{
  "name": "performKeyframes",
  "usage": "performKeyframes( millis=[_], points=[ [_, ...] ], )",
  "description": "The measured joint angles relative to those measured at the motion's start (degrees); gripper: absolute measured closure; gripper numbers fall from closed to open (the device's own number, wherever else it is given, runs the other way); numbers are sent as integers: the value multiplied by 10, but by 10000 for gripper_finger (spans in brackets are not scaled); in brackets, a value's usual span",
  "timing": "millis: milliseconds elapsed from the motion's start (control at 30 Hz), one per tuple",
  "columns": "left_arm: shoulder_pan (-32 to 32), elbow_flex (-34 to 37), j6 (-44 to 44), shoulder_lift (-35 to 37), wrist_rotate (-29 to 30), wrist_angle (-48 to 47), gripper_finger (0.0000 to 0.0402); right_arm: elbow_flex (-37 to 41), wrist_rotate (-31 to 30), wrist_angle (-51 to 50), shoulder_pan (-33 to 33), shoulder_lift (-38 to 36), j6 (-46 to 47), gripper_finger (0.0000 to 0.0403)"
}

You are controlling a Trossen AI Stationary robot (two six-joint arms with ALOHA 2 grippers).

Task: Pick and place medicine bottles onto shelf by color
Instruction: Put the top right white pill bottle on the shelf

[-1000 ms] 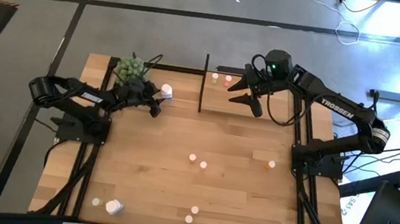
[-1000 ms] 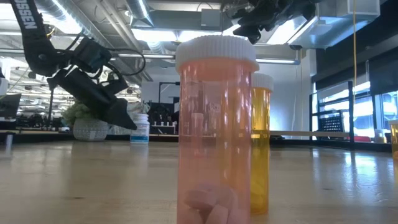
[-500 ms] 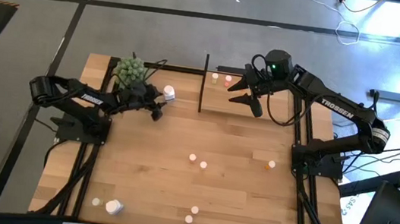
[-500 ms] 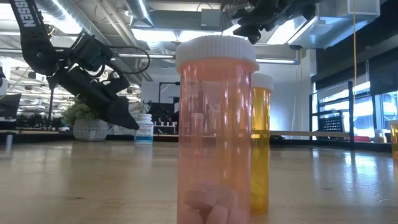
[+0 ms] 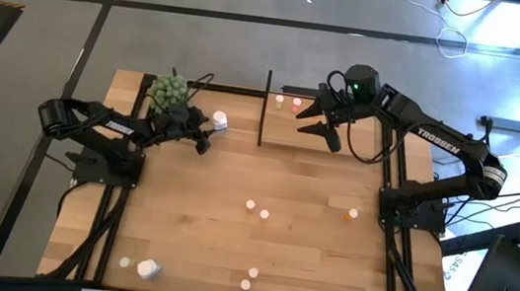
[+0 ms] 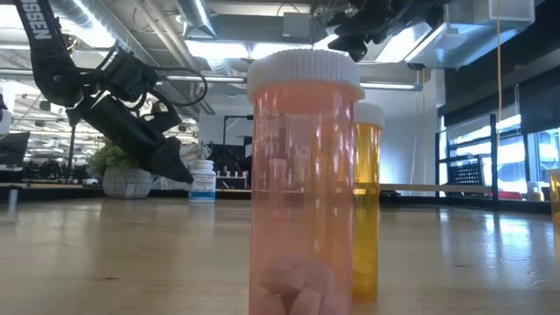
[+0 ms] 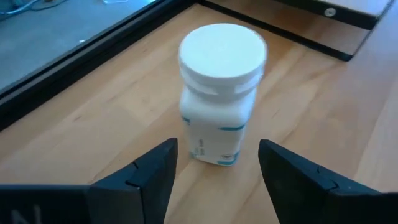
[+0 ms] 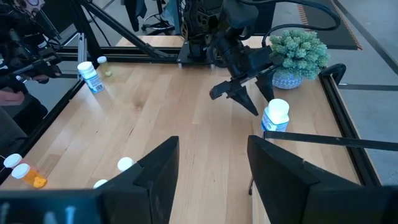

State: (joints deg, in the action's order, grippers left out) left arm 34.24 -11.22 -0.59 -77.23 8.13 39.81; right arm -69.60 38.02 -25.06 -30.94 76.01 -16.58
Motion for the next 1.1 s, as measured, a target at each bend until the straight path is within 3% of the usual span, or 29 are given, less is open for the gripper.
performKeyframes(
  millis=[833, 1100],
  points=[
    [28, -17, 64, -1, -59, -3, 182, 0, 0, 0, 0, 0, 0, 210],
    [27, -50, 49, -67, -67, -17, 182, 0, 0, 0, 0, 0, 0, 210]
  ],
)
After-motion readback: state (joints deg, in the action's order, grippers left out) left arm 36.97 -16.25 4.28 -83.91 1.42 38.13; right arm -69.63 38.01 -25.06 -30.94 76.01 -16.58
